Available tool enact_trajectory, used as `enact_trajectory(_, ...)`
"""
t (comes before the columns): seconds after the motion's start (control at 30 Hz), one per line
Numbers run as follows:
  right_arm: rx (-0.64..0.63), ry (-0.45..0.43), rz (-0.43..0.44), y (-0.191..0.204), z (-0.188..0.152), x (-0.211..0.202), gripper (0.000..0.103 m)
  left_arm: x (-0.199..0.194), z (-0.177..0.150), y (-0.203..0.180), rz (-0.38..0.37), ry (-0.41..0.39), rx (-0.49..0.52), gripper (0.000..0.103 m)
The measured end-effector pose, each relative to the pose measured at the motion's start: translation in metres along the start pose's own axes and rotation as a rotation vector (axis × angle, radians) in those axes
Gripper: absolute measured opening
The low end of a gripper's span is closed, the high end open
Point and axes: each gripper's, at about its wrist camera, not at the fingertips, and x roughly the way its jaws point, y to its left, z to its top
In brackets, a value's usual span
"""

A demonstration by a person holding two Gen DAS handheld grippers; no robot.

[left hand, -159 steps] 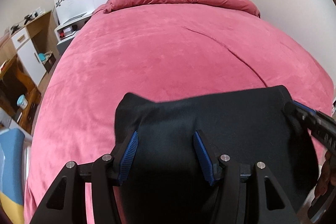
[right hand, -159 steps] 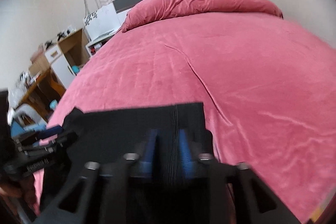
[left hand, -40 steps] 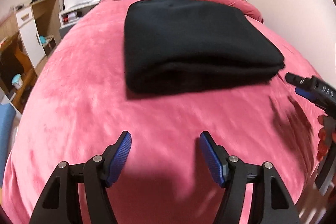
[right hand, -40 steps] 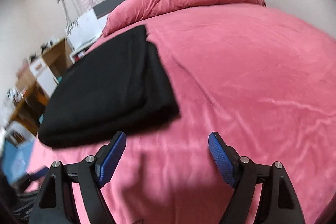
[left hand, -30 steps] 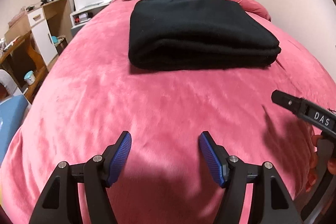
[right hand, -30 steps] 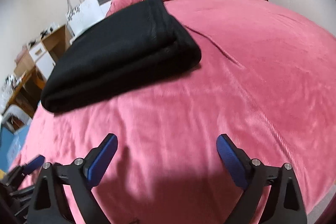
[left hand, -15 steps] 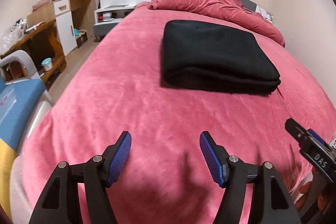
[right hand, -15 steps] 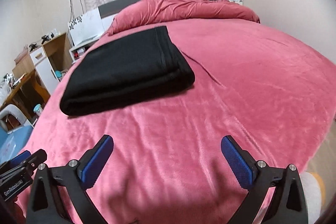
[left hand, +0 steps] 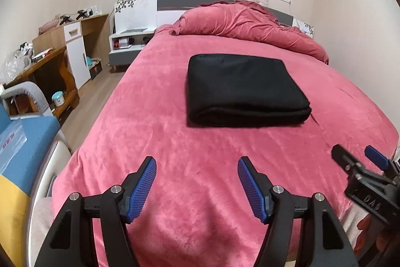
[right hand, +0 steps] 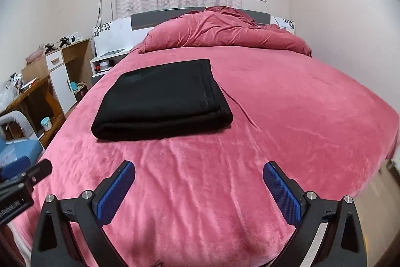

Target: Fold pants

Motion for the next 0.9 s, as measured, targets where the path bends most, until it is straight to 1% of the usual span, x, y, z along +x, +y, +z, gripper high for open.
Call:
enact_trajectory(0.17, -0.012, -0.018, -0.005, 0.0022, -0.0006, -0.0036, 0.103, -0.0024, -0.0002, -0.0030, 0.008, -0.009, 0.006, 0.069)
enact_trajectory(0.27, -0.011, -0.010, -0.002, 0.0019, -0.0012, -0.0026, 0.103, 0.0002, -0.0012, -0.0027, 0.000, 0.005, -0.007, 0.069)
enact_trajectory(0.5, -0.002, 0.008, 0.005, -0.0010, -0.0022, 0.0003, 0.103, 0.0026, -0.0026, -0.0053, 0.003, 0.010, -0.001, 0.069)
enact_trajectory(0.9, 0.002, -0.001, 0.009, -0.0017, -0.0028, 0.0009, 0.103, 0.0044, -0.0039, -0.0042, 0.000, 0.013, 0.001, 0.069)
